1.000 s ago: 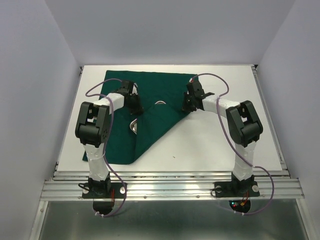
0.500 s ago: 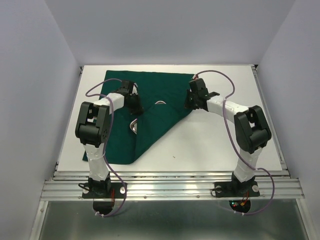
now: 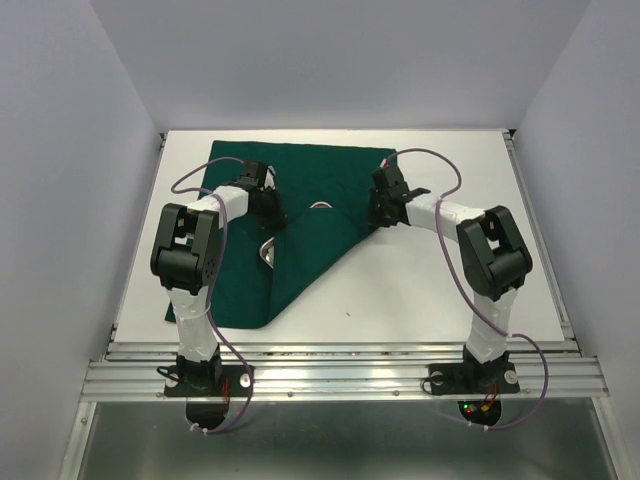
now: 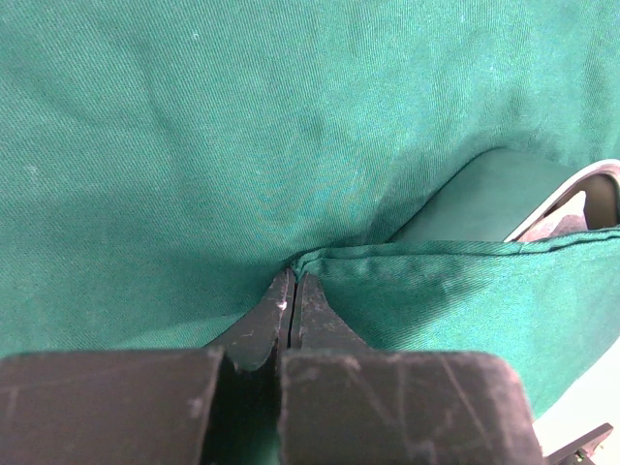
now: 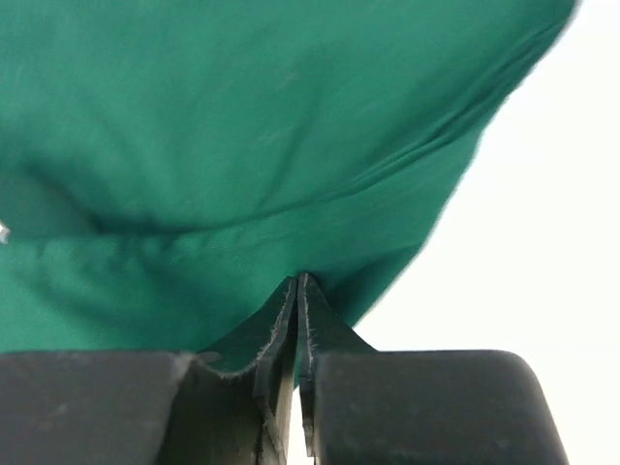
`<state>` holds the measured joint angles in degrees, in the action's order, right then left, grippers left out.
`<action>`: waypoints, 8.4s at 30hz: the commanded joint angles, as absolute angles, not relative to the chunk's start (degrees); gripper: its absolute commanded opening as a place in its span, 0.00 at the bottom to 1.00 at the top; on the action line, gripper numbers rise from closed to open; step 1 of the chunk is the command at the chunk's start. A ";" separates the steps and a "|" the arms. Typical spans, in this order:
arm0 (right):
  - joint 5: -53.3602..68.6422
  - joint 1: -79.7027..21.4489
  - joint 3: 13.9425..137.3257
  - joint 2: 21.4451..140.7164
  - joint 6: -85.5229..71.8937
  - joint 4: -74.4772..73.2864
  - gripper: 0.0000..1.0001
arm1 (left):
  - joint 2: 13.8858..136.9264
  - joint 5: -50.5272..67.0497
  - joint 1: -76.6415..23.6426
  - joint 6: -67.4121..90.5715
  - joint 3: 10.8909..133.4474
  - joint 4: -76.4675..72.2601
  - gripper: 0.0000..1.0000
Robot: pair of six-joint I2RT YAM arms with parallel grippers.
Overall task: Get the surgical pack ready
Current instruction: Pack the surgical kit at the center of the board.
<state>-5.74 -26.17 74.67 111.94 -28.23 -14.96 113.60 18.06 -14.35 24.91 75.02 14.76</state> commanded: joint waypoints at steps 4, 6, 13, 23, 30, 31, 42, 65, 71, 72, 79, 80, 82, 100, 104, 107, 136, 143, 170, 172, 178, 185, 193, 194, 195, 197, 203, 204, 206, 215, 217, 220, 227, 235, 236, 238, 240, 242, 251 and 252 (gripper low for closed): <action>-9.58 -18.11 84.19 111.52 -24.87 -15.73 0.28 | 114.79 16.61 -14.94 23.56 74.97 19.69 0.00; -8.88 -16.18 89.98 116.42 -24.17 -17.66 0.43 | 114.87 16.44 -14.94 23.38 75.15 19.95 0.00; -13.35 -14.51 107.28 128.04 -21.80 -22.58 0.68 | 114.96 16.17 -14.94 23.03 75.76 20.57 0.00; -11.26 -13.89 124.61 142.90 -21.36 -28.47 0.61 | 114.96 16.08 -14.94 22.94 75.32 20.48 0.00; -3.43 -13.89 120.09 140.20 -22.06 -23.84 0.01 | 114.96 16.17 -14.94 23.03 75.32 20.39 0.00; -2.82 -13.89 118.49 138.71 -22.32 -22.60 0.01 | 114.96 16.08 -14.94 22.94 75.24 20.39 0.00; 0.79 -19.50 107.67 118.41 -22.15 -15.82 0.01 | 116.02 16.26 -14.94 22.94 75.41 19.95 0.00; 2.99 -41.48 104.16 116.90 -28.56 -12.75 0.01 | 116.37 16.52 -14.94 23.64 74.62 19.07 0.00; 6.41 -42.53 96.78 114.18 -31.81 -6.95 0.01 | 116.63 16.44 -14.94 23.55 75.06 19.16 0.00; 6.68 -42.54 95.98 114.08 -31.99 -6.16 0.01 | 116.72 16.44 -14.94 23.55 75.15 19.25 0.00; 9.67 -44.21 92.99 115.14 -34.27 -4.66 0.01 | 116.02 16.61 -14.77 24.17 75.50 19.42 0.00; 9.84 -44.21 92.55 115.14 -34.36 -4.57 0.01 | 115.49 16.61 -14.77 24.26 75.50 19.42 0.00; 10.19 -44.21 91.94 114.79 -34.98 -3.96 0.01 | 115.14 16.52 -14.59 24.26 75.50 19.42 0.00; 9.49 -44.74 88.59 114.17 -35.86 -3.08 0.01 | 107.67 12.75 -12.48 24.26 75.58 22.85 0.24; 9.84 -44.74 88.68 113.82 -35.07 -3.25 0.01 | 106.27 11.78 -11.43 23.64 76.64 24.43 0.24; 10.46 -44.74 88.94 113.73 -34.63 -3.78 0.01 | 105.47 11.86 -10.20 23.29 76.90 24.78 0.24; 13.90 -48.16 91.23 115.24 -25.05 -11.16 0.48 | 93.69 18.01 2.20 22.76 78.31 27.07 0.70; 1.41 -45.89 84.12 103.20 -21.27 -11.60 0.50 | 94.04 21.80 1.58 23.90 73.40 24.70 0.83; 14.41 -26.63 67.68 103.79 -29.27 -12.39 0.17 | 98.88 22.06 -2.20 27.77 61.00 17.49 0.00; 13.71 -26.63 66.71 104.41 -28.92 -12.39 0.16 | 98.18 21.53 -2.20 27.77 60.65 18.02 0.00; 10.55 -26.63 65.13 101.35 -27.78 -13.10 0.15 | 94.84 20.92 -2.28 27.07 60.38 19.86 0.00; 9.05 -28.73 69.34 96.33 -27.16 -14.33 0.16 | 91.50 21.27 -2.46 26.81 61.61 21.62 0.00; 9.14 -33.83 72.43 99.75 -28.65 -14.51 0.16 | 88.42 20.83 -3.08 26.28 63.55 24.17 0.00; 9.14 -33.84 72.16 100.02 -28.91 -14.24 0.16 | 88.07 20.83 -3.08 26.19 63.46 24.34 0.00; 9.14 -34.53 71.90 100.45 -29.18 -14.15 0.16 | 87.37 20.74 -3.08 26.10 63.37 24.61 0.00; 9.23 -35.15 70.85 100.72 -29.97 -13.80 0.16 | 86.58 20.83 -3.08 26.10 62.85 24.79 0.00; 9.14 -35.16 67.07 100.81 -31.55 -12.31 0.16 | 85.34 20.22 -3.16 25.93 59.07 24.17 0.00; 8.79 -35.16 66.10 101.07 -31.55 -12.30 0.16 | 85.43 20.21 -3.16 25.93 58.28 23.65 0.00; 7.04 -35.16 65.31 101.86 -31.38 -12.30 0.15 | 86.04 20.21 -3.16 25.84 56.17 22.94 0.00; 5.45 -35.16 68.38 98.89 -29.00 -13.97 0.15 | 86.67 15.48 -3.08 25.66 55.46 24.17 0.45; 5.36 -35.16 68.90 98.00 -28.74 -14.15 0.15 | 85.70 13.98 -3.08 25.93 55.90 25.13 0.51; 4.66 -35.16 68.99 96.33 -28.83 -14.24 0.16 | 84.64 12.75 -3.08 26.54 55.20 26.19 0.51; 3.17 -35.16 69.70 94.92 -28.92 -14.24 0.16 | 82.26 11.69 -4.04 28.21 49.66 24.70 0.05; 1.15 -35.16 71.02 94.31 -28.39 -15.03 0.16 | 86.13 9.49 -5.80 31.20 47.98 21.80 0.00; 0.97 -35.16 71.02 94.13 -28.39 -15.03 0.16 | 86.65 9.58 -6.32 31.20 48.34 21.62 0.00; 0.70 -35.16 70.93 93.96 -28.39 -15.20 0.16 | 88.41 9.58 -8.51 31.46 49.82 21.27 0.00; 0.70 -35.16 70.93 93.87 -28.48 -15.20 0.17 | 90.16 9.84 -10.01 31.73 51.23 21.10 0.00; 0.62 -35.16 70.93 93.52 -28.56 -15.21 0.17 | 91.23 9.93 -12.12 32.08 53.68 20.66 0.00; -1.39 -35.16 70.05 91.67 -28.57 -15.56 0.17 | 102.55 10.37 -17.75 31.29 68.53 20.92 0.00; -1.67 -35.16 69.87 91.58 -28.56 -15.64 0.16 | 105.09 10.55 -18.19 31.20 70.03 20.83 0.00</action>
<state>1.08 -34.96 68.23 94.96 -29.36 -16.05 101.60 9.56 -16.23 31.33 63.61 22.92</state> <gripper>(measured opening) 0.165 0.019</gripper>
